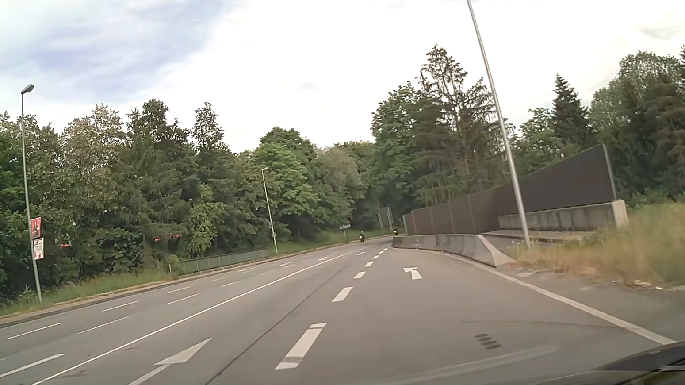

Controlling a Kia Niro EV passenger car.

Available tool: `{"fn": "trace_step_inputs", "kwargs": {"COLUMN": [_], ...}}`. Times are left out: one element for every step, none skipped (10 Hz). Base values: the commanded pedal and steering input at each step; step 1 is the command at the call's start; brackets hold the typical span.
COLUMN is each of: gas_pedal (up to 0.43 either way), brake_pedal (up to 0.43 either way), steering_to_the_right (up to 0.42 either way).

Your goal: Follow the waypoints while adhering to traffic rules and regulations

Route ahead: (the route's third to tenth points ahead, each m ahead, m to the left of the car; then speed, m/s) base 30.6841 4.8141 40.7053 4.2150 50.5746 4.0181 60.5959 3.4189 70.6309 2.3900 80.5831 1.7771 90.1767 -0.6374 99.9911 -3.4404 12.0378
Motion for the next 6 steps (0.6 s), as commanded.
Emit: {"fn": "trace_step_inputs", "kwargs": {"gas_pedal": [0.319,0.287,0.287,0.268,0.268,0.268], "brake_pedal": [0.0,0.0,0.0,0.0,0.0,0.0], "steering_to_the_right": [-0.02,-0.02,-0.02,-0.02,-0.02,-0.019]}}
